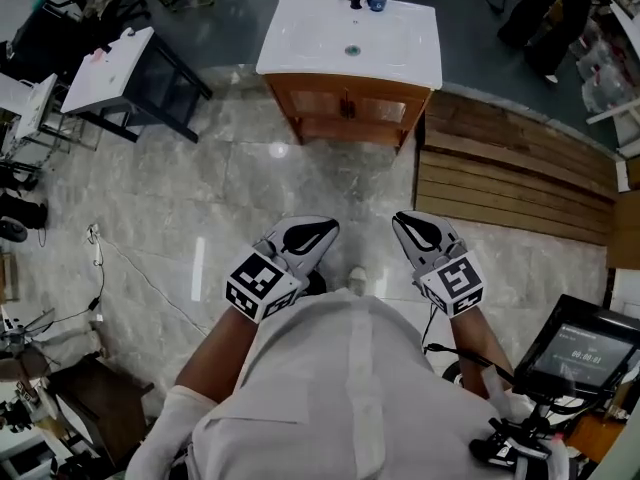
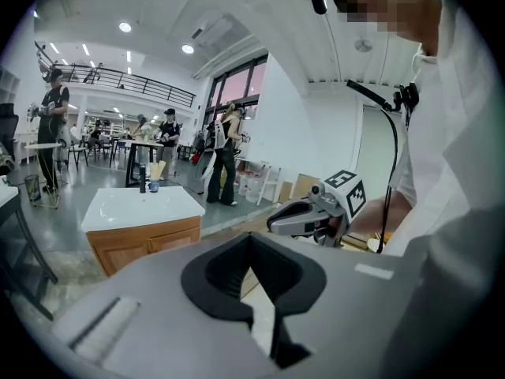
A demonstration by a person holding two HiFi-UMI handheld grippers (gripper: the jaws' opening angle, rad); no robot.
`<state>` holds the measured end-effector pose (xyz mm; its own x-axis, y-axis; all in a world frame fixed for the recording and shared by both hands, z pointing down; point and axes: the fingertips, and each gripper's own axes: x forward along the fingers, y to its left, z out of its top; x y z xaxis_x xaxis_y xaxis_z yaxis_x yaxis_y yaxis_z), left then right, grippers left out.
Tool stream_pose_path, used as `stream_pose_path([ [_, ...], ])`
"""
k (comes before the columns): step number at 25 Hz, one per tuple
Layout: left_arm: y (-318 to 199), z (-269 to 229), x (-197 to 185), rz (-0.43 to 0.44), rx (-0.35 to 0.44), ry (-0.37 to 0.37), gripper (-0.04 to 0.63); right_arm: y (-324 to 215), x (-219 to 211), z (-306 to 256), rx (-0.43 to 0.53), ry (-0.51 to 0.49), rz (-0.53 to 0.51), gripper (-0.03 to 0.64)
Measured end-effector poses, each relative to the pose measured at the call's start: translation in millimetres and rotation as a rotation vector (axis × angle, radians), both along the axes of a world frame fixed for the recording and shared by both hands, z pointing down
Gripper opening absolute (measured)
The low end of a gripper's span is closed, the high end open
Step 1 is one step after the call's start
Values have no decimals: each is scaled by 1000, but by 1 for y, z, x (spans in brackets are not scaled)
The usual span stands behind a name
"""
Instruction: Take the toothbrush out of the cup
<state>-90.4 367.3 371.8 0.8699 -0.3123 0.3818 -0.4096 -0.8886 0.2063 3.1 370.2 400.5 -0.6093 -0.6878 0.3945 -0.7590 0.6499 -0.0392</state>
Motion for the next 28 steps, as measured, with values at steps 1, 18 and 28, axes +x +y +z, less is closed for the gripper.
stream_pose_path([
  [1, -11, 3, 0, -4, -4, 0, 6, -10, 1, 1, 2, 0, -3, 6],
  [18, -263, 13, -2, 153, 0, 73, 6, -238, 2, 4, -14, 76, 210, 60],
  [28, -339, 11, -13, 164, -13, 111, 7, -318, 6, -2, -9, 107, 259, 60],
])
